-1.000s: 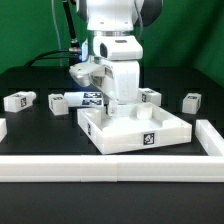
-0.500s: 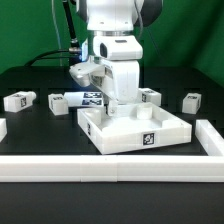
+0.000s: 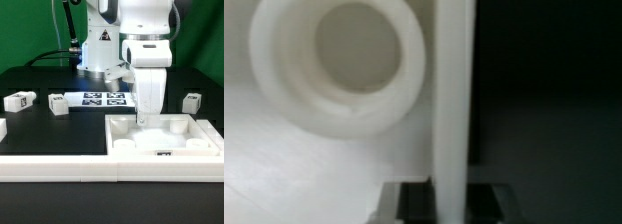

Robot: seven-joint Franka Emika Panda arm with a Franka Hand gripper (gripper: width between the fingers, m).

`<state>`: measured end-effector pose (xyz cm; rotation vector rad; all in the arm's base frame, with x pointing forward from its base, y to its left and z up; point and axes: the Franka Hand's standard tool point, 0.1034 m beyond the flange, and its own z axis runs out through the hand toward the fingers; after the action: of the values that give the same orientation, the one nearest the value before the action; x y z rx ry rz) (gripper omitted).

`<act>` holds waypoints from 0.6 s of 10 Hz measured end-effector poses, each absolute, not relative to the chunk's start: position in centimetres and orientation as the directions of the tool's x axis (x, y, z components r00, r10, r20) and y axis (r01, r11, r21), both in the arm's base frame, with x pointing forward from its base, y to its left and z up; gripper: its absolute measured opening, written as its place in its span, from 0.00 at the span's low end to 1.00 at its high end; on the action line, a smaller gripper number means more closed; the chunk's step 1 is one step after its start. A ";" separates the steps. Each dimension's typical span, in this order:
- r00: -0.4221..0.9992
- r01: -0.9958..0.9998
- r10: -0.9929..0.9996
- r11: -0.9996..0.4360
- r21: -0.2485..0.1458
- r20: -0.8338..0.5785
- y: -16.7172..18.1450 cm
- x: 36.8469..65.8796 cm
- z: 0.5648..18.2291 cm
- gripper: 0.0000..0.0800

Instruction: Assemble square table

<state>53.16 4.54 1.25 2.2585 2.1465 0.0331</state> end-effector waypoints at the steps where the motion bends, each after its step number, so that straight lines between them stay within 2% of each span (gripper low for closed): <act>1: 0.101 0.995 0.995 -0.101 0.021 -0.013 4.5 53.9 1.3 0.07; 3: 0.134 0.990 0.990 -0.135 -0.028 -0.039 4.5 53.8 1.3 0.08; 6: 0.129 0.991 0.991 -0.131 -0.031 -0.039 4.5 53.7 1.2 0.09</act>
Offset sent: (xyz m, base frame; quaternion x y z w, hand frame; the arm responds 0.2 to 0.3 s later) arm 0.0338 0.0075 -0.0043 -0.0249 -0.0010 0.0926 0.9954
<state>53.70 4.48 1.21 2.3587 2.0692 -0.0781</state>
